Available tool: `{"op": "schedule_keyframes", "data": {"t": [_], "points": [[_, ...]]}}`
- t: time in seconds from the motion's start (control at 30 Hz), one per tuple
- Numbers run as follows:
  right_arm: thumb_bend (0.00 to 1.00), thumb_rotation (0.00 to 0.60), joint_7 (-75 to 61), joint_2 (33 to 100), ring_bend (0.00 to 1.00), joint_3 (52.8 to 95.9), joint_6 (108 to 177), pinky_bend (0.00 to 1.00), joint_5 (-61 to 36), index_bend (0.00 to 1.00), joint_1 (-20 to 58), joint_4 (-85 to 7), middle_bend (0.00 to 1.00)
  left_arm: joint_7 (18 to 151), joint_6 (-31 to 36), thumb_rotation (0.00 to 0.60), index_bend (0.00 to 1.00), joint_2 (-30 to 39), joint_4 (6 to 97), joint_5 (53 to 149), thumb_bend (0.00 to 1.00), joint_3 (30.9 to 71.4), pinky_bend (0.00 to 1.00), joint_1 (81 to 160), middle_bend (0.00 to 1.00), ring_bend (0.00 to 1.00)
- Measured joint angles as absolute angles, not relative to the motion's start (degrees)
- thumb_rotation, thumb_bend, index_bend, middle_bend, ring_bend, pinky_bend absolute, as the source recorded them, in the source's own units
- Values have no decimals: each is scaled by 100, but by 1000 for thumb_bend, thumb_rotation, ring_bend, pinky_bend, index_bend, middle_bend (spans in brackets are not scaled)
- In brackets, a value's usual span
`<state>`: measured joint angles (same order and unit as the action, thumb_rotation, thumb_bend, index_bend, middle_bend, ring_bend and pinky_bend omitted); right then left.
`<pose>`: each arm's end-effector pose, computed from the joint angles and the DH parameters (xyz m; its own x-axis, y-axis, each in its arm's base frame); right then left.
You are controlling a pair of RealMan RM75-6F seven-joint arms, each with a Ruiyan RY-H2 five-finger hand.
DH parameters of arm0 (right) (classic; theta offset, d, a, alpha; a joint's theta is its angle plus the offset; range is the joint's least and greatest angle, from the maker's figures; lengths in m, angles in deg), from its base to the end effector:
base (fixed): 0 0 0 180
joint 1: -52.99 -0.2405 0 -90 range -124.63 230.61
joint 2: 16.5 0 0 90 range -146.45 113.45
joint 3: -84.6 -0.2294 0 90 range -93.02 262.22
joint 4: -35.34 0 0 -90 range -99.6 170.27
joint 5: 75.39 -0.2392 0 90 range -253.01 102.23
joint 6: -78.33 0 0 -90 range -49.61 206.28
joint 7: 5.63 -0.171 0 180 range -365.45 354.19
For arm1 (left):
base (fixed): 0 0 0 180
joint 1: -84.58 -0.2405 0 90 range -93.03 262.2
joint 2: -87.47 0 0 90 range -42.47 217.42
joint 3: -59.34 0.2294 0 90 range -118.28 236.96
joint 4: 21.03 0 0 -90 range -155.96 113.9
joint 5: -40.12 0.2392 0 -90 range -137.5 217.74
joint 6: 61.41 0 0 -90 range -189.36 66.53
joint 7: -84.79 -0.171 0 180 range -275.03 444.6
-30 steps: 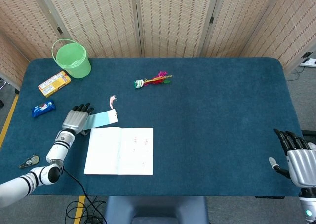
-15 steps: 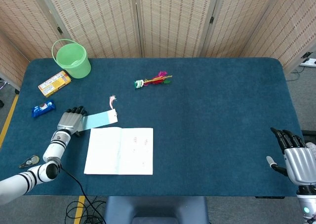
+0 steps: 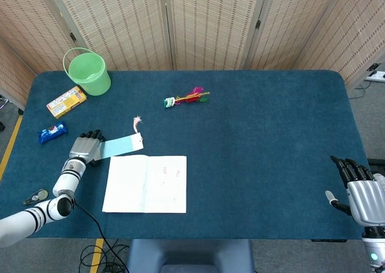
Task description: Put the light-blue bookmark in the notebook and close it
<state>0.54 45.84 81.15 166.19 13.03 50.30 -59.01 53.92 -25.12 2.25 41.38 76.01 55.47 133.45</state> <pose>-0.2907 -0.1991 0.1328 0.4897 0.0431 0.8708 -0.8712 -0.0156 0.4906 -0.2688 0.4282 -0.0103 0.6258 0.4706 0.6221 0.7343 -0.0864 -0.6733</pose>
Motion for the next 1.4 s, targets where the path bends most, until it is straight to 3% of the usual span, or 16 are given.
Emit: {"op": "schedule_keyframes", "data": {"t": [0.53,1.07,1.4], "points": [[193,600,51,4579,154,8107,16644,242,1290,134,5042,-5905,207,5442,-2495,600,228,15,3855,7449,294,5610,142,13429,0,0],[193,600,34,4557,155,8118,16685,241,1276,134,5086,-5911,207,5553,-2288,600,310,-140,3739,7643,389,5582,142,13404,0,0],[192,600,40,4559,154,8101,16676,242,1289,134,5065,-5913,207,5919,-2222,600,317,-22,3813,7979,395,5443,142,13274,0,0]]}}
